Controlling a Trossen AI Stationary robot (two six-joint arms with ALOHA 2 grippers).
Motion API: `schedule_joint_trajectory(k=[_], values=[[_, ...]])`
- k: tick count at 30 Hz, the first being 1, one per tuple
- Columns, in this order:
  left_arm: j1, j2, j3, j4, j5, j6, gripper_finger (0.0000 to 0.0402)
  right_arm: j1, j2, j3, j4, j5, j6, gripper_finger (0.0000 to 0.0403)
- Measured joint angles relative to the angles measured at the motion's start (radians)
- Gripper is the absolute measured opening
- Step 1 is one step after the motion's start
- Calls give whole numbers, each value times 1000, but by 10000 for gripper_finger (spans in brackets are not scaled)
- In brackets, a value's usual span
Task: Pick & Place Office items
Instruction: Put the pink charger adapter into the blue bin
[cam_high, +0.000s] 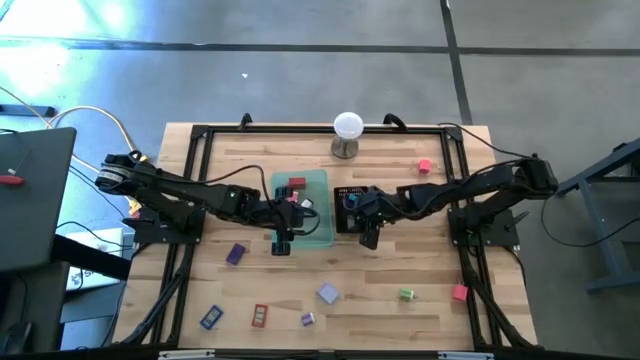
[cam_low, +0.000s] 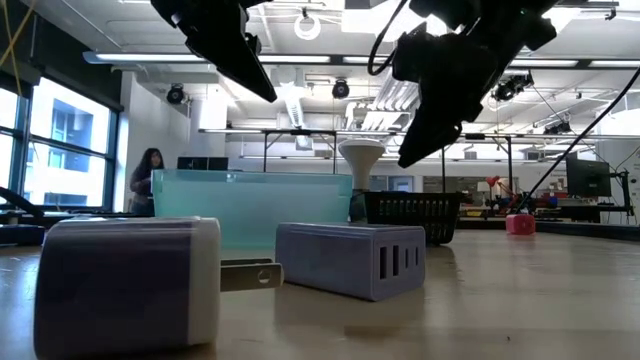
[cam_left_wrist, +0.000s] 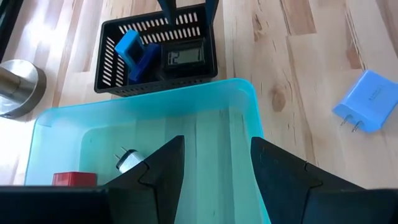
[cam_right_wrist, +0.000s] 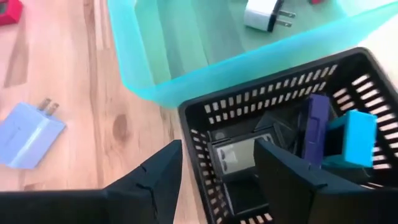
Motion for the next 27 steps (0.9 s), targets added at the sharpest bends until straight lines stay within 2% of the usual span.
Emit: schedule_joint_trajectory(k=[18,27], values=[[0,0,0,11,0,0,176,-2,-4,0,28,-6,6,188],[0,0,0,25,0,1,176,2,-139,31,14,32,-56,188]])
